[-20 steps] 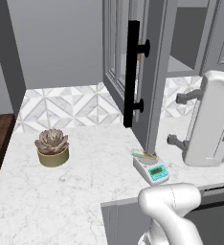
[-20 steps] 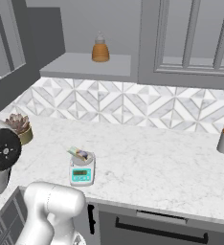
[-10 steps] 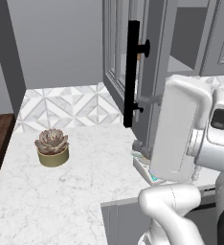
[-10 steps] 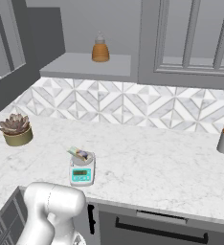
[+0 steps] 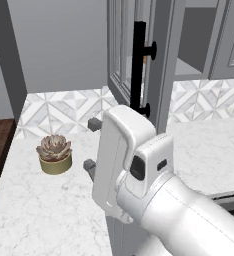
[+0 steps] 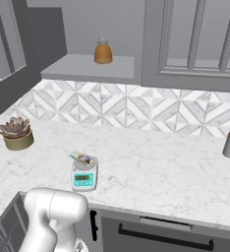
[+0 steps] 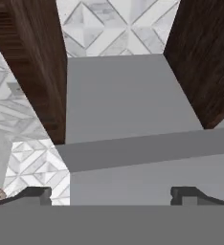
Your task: Pick the bar and place it on the digital scale for weighing, and close the cabinet.
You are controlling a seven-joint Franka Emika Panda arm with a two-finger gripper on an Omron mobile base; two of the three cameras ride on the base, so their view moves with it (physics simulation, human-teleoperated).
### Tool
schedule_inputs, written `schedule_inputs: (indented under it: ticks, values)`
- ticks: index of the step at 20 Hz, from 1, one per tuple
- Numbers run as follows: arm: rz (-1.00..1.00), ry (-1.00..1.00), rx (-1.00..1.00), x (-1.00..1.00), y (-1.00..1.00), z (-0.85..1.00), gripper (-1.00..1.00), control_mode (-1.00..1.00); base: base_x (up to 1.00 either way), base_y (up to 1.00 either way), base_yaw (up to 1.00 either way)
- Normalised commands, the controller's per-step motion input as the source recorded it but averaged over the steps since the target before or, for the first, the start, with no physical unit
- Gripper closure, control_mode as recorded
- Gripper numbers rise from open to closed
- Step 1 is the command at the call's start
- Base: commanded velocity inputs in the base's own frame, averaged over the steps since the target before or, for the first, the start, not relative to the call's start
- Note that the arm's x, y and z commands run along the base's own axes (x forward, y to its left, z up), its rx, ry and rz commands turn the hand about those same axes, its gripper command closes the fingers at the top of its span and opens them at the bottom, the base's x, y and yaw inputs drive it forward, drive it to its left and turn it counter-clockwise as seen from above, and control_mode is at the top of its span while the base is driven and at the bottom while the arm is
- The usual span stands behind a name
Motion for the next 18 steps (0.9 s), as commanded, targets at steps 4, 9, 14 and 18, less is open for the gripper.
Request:
schedule_inputs:
  ticks: [4,9,14,18]
  values:
    - [-0.18,-0.13,0.25,0.55,0.27,-0.44,-1.0,-1.0,0.0,0.0,0.0]
    - [-0.08,-0.13,0.05,0.67,0.2,-0.3,-1.0,-1.0,0.0,0.0,0.0]
    - [-0.07,-0.01,0.01,0.6,0.0,-0.1,-1.0,-1.0,0.0,0.0,0.0]
    - [-0.26,0.0,0.2,0.61,0.17,-0.29,-1.0,-1.0,0.0,0.0,0.0]
